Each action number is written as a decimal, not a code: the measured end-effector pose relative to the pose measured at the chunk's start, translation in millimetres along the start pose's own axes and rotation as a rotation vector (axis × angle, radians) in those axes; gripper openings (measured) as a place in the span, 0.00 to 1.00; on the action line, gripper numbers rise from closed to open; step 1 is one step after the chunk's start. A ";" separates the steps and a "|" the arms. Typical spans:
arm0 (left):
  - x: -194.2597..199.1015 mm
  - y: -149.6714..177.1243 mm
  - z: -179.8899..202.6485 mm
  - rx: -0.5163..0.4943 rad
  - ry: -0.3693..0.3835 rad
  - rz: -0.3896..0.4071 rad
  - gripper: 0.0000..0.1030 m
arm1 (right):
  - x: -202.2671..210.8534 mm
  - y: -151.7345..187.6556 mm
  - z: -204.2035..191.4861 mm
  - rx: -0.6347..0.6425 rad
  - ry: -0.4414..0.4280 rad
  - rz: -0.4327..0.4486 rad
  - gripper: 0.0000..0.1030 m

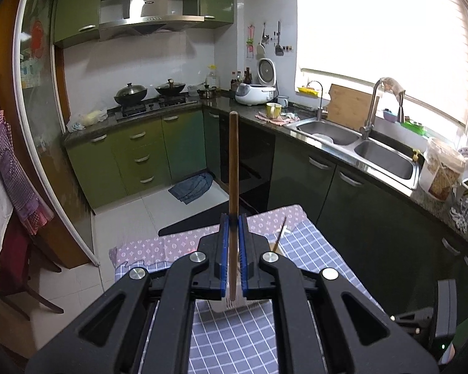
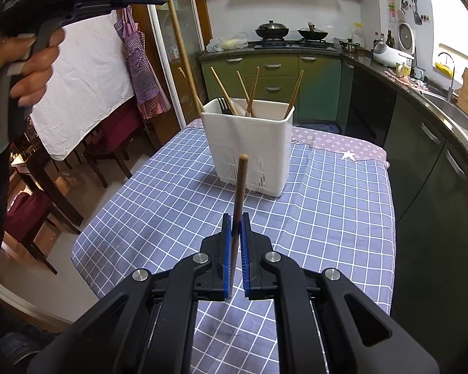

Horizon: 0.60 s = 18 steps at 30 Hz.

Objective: Organize utensils
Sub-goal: 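Lower the chopsticks into the white holder and open both grippers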

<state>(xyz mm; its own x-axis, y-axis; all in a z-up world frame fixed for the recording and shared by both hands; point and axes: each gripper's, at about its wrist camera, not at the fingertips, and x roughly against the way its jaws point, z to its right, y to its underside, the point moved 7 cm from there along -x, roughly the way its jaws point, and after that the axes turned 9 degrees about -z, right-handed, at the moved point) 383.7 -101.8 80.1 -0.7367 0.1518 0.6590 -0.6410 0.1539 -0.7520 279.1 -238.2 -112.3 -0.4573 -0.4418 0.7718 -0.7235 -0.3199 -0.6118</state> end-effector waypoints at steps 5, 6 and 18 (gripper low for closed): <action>-8.3 -12.7 -5.4 0.012 -0.010 0.019 0.06 | 0.6 0.7 0.9 -0.001 -0.007 0.001 0.06; -11.0 -14.3 -5.6 0.013 -0.011 0.020 0.06 | 0.9 1.0 0.8 0.000 -0.007 0.001 0.06; -67.0 2.0 -5.0 0.007 -0.041 -0.059 0.06 | 3.6 3.2 0.5 0.000 -0.008 -0.002 0.06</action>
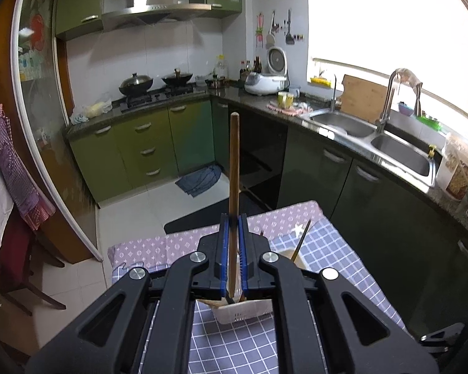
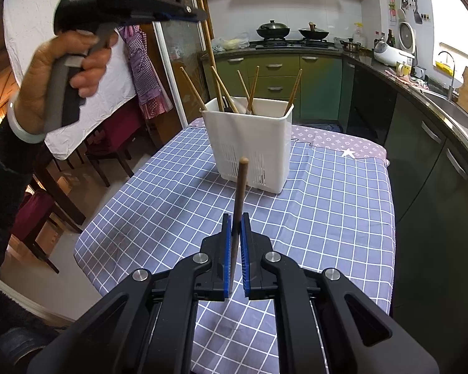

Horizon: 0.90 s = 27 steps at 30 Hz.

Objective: Organize utensils
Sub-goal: 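Lower the chopsticks into the white holder and open both grippers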

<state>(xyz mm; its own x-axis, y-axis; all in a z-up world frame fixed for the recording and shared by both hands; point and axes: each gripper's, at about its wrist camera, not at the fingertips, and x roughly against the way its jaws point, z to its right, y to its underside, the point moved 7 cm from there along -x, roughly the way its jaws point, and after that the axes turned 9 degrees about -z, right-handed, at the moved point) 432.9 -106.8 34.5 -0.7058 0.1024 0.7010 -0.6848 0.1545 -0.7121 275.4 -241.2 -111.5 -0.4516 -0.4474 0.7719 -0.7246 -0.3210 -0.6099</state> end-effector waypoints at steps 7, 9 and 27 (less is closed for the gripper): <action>1.6 19.8 -7.8 0.009 -0.002 -0.011 0.07 | 9.7 -12.1 1.2 -0.014 0.003 0.021 0.06; 19.2 23.0 -13.8 0.025 0.006 0.021 0.08 | 15.8 -20.1 0.0 -0.007 0.012 0.033 0.06; 124.4 188.2 -39.2 0.087 0.033 0.170 0.85 | 75.1 -202.2 23.0 -0.090 0.083 0.301 0.06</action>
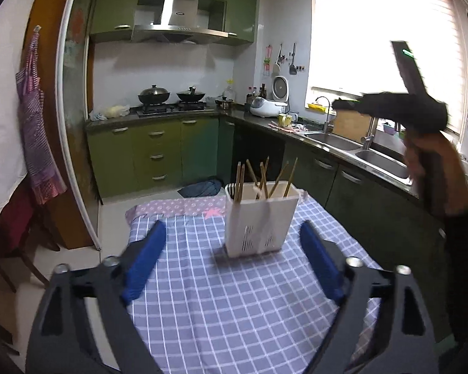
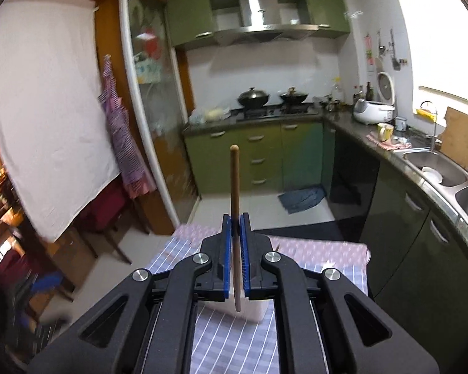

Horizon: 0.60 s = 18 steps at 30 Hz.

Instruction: Organize utensils

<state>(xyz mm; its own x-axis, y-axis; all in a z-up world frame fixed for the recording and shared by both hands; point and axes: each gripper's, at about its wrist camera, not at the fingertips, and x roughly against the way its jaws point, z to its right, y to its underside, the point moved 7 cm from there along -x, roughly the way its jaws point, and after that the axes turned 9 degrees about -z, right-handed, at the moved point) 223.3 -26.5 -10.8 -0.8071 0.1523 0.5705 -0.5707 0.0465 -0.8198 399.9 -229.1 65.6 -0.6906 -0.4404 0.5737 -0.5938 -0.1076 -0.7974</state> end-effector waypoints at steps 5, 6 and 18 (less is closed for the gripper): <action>5.9 25.9 -8.4 0.037 0.007 -0.009 0.89 | -32.1 -17.7 11.8 -0.038 0.017 -0.016 0.06; 7.2 29.6 -10.2 0.049 0.006 -0.006 0.89 | -40.6 -16.8 13.1 -0.043 0.019 -0.033 0.06; 3.3 48.9 -8.0 0.075 -0.005 0.003 0.93 | -112.0 27.4 12.6 -0.045 0.018 -0.179 0.07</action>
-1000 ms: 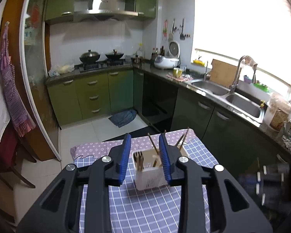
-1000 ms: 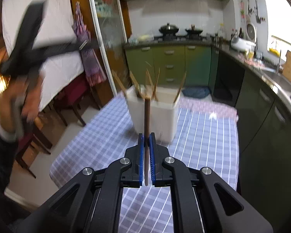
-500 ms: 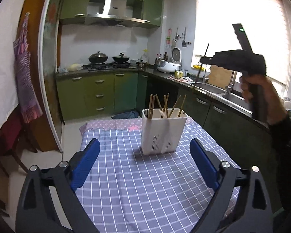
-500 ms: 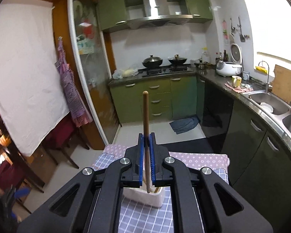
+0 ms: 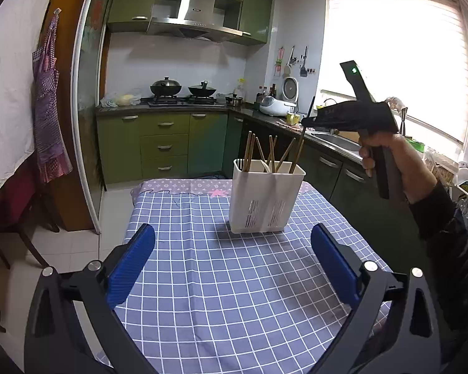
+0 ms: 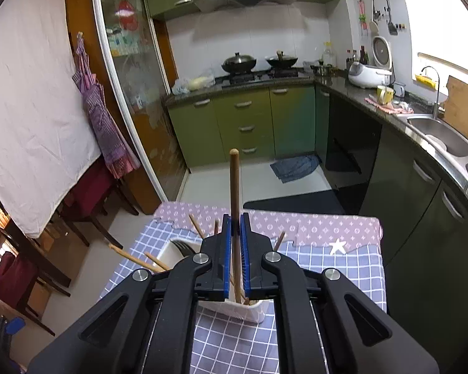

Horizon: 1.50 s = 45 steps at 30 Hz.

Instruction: Organize utensils

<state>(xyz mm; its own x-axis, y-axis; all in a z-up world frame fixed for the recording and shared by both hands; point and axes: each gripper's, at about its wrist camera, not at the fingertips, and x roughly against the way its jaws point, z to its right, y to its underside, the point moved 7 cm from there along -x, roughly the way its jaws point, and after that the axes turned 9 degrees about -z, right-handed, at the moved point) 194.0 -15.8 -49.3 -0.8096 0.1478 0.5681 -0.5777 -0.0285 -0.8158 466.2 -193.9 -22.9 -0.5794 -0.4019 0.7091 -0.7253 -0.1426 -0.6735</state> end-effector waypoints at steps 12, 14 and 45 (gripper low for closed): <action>-8.9 11.0 7.0 -0.009 0.000 -0.039 0.93 | 66.0 51.2 -8.9 0.019 -0.045 0.103 0.51; -9.4 14.3 10.5 -0.016 -0.001 -0.041 0.93 | 86.7 80.9 -12.0 0.029 -0.048 0.125 0.59; 108.6 64.3 39.9 -0.011 -0.037 0.053 0.93 | 255.9 333.6 -62.4 0.054 0.013 0.287 0.95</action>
<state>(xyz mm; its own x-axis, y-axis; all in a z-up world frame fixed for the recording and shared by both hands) 64.7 -41.0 -35.8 -0.8424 0.1099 0.5275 -0.5328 -0.0242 -0.8459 52.7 -287.9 -53.1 -0.7629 -0.4212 0.4905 -0.5105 -0.0732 -0.8568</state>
